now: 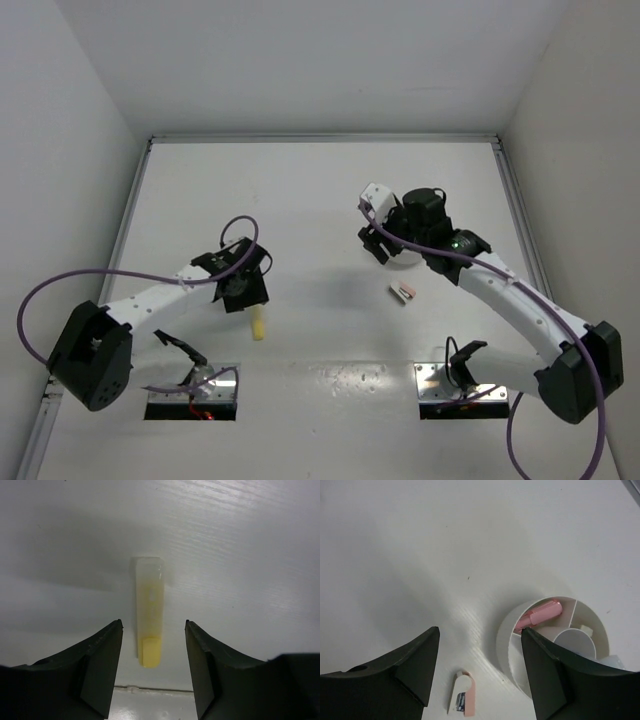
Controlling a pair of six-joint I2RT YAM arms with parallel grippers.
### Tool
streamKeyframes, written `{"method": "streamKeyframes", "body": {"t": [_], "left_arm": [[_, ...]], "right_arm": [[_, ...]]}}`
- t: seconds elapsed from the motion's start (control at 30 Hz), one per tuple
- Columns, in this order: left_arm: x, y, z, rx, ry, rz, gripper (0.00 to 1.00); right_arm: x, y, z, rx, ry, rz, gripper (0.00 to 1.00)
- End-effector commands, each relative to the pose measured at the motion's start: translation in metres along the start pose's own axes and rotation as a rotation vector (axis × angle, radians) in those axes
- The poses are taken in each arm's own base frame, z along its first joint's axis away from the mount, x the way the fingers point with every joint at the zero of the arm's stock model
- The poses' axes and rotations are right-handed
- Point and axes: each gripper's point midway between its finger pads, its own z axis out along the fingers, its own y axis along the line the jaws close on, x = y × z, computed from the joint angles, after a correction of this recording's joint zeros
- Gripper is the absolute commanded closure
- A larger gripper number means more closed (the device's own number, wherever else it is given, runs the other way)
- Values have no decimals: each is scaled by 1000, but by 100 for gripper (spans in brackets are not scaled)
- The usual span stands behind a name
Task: Sort the stationery into containers
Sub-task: Pick up the pen from the center of the board.
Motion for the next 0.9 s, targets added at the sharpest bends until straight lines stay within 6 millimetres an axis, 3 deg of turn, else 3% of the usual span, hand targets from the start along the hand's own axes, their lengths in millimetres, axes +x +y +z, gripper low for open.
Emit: {"method": "streamKeyframes", "body": {"t": [0.0,0.53,0.67,0.87], "left_arm": [[6,-3,11,-6,14,5,42],[0,-4,46,-102,-9,8,46],[0,-4,53,-111,9,19,58],[-7,-15,46,-67,-2,28,92]], "right_arm": [[-10,-15,-5,87,-50,8,33],[-15,-19,-18,122,-96,5,33],[-15,-19,-22,126,-106,4,33],[-11,-24,-26,168,-102,5,33]]}}
